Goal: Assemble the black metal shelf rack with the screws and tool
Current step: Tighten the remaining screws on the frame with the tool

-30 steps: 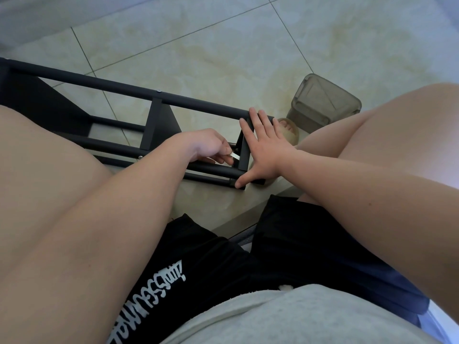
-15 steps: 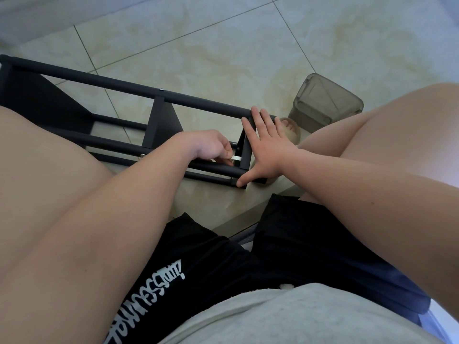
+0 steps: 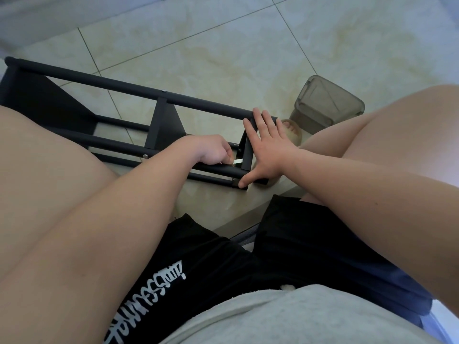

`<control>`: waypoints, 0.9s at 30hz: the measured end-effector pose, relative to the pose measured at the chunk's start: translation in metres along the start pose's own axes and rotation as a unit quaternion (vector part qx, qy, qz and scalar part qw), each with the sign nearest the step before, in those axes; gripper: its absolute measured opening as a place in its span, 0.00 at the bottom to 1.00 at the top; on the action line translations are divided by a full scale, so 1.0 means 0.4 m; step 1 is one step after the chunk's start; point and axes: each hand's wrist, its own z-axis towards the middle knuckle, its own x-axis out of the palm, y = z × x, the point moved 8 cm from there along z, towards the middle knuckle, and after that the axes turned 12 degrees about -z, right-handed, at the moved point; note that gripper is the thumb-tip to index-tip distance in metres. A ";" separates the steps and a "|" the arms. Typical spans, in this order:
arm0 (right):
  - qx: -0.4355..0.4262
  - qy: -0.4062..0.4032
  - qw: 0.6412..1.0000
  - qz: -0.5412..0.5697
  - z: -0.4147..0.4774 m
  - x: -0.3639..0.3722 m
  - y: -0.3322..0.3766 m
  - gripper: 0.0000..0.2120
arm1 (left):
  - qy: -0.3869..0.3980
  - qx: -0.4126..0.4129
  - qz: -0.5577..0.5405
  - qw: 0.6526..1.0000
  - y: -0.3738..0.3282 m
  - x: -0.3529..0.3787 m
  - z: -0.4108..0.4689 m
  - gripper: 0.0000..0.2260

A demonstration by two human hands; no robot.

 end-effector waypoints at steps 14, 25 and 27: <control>0.028 0.074 0.989 0.129 0.113 -0.114 -0.150 0.36 | -0.222 0.036 0.146 0.963 -0.131 -0.300 -0.008 0.07; 0.030 0.065 0.987 0.144 0.251 -0.220 -0.215 0.29 | -0.199 -0.025 0.020 0.980 -0.083 -0.445 0.111 0.12; 0.031 0.029 0.989 0.143 0.279 -0.268 -0.240 0.28 | -0.242 -0.005 0.023 0.970 -0.098 -0.499 0.106 0.11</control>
